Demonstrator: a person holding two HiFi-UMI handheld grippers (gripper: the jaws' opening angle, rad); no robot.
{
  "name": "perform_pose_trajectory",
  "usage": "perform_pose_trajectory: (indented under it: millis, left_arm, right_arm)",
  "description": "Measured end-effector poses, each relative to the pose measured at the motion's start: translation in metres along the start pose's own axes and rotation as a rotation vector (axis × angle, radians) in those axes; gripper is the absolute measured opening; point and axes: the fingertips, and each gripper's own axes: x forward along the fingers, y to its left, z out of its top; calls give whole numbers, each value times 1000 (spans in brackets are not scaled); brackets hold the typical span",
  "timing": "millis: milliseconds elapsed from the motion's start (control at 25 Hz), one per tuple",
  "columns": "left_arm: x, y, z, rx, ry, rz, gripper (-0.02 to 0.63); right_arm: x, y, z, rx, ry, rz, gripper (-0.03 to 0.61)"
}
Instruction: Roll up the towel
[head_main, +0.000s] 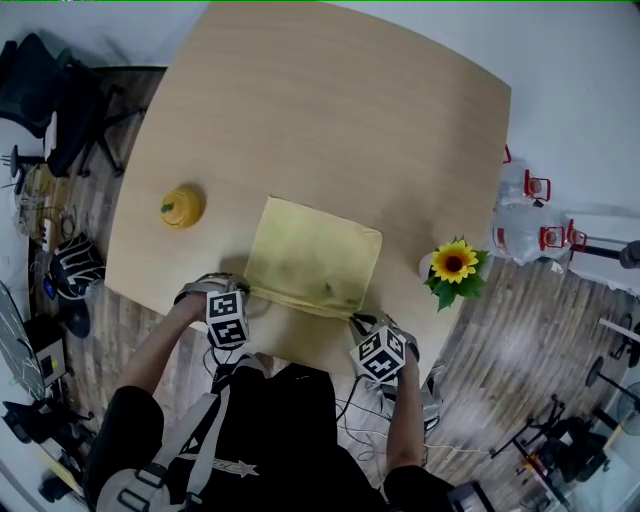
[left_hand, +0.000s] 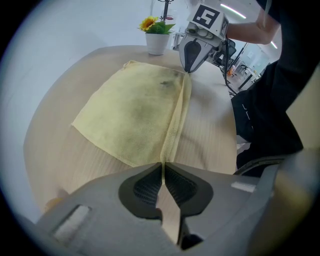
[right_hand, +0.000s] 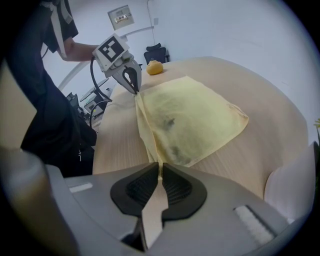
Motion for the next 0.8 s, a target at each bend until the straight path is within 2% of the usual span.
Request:
perform_pose_trajectory:
  millis: [160,240,320,560,800]
  left_arm:
    - [2,5,0,-9,10,23,32]
    - [1,7,-1,-21,8,36,42]
    - [1,10,-1,-35,2,51,63]
    - [1,21,-2,-78,-19,93,149]
    - [-6,31,-12,-105,-20,132,164]
  right_arm:
    - [1,-8,1,-2,-5,-56,34]
    - [1,-12,1,-2,-6,-82,94]
    - [1,-16,0,-2,-4,-106,123]
    - [1,-20,-1,-14,-6,-154,133]
    - [-6,-24,-1,-18,-17,-209,133]
